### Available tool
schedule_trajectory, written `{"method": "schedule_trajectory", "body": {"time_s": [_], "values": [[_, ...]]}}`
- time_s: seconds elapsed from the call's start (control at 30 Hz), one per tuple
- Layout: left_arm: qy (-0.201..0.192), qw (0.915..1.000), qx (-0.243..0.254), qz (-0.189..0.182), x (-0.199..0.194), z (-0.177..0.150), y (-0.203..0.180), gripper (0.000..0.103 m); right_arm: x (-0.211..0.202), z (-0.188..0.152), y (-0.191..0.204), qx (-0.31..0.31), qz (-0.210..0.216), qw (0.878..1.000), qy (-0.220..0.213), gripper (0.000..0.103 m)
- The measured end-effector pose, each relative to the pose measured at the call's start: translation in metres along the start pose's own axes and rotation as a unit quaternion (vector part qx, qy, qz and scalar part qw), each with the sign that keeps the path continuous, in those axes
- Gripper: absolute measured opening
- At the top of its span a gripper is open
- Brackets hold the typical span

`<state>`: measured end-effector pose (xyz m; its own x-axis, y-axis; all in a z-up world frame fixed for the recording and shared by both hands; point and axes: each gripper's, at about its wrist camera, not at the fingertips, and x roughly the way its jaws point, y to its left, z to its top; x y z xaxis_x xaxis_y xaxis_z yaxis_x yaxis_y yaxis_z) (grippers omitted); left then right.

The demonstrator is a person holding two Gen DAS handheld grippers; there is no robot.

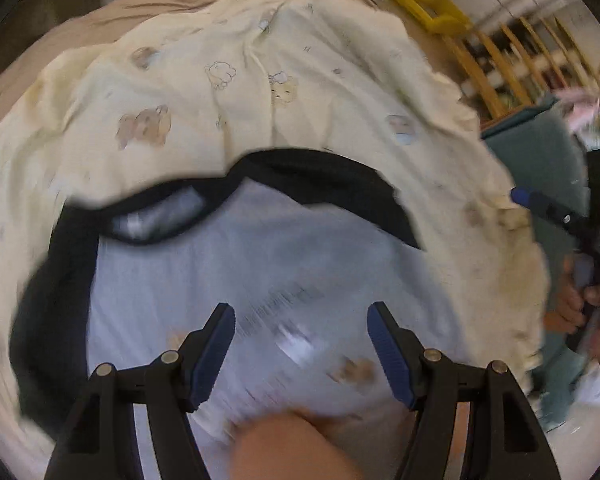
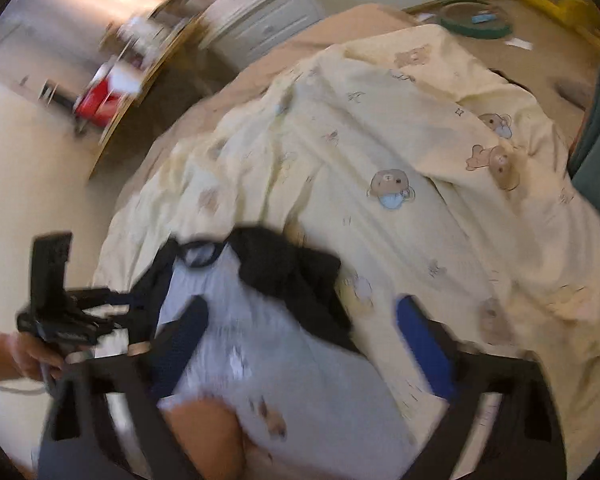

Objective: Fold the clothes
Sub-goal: 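Move both open grippers toward the black collar of the sweatshirt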

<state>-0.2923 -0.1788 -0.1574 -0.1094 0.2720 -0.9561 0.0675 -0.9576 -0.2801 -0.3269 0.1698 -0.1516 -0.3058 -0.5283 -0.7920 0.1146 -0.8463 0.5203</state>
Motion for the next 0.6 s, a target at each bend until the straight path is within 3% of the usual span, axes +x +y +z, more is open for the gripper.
{"method": "schedule_trajectory", "body": {"time_s": [0.1, 0.2, 0.37, 0.43, 0.5, 0.6], "values": [[-0.016, 0.9995, 0.018, -0.02, 0.019, 0.028, 0.018, 0.069, 0.033, -0.006, 0.005, 0.045, -0.03, 0.998, -0.03, 0.078], [-0.033, 0.9988, 0.011, -0.033, 0.034, 0.048, 0.032, 0.069, 0.067, -0.002, -0.004, 0.056, -0.06, 0.996, -0.019, 0.078], [-0.066, 0.994, -0.055, -0.068, 0.043, 0.034, 0.042, 0.069, 0.124, 0.008, -0.041, 0.087, 0.008, 0.996, 0.034, 0.078], [-0.073, 0.9908, -0.084, -0.077, 0.045, 0.018, 0.041, 0.069, 0.146, 0.007, -0.043, 0.084, 0.054, 0.992, 0.072, 0.05], [-0.082, 0.9876, -0.107, -0.081, 0.046, 0.001, 0.039, 0.069, 0.154, 0.003, -0.039, 0.079, 0.08, 0.99, 0.084, 0.012], [-0.096, 0.9838, -0.13, -0.077, 0.041, -0.019, 0.039, 0.069, 0.133, -0.001, -0.013, 0.016, 0.076, 0.995, 0.061, 0.009]]}}
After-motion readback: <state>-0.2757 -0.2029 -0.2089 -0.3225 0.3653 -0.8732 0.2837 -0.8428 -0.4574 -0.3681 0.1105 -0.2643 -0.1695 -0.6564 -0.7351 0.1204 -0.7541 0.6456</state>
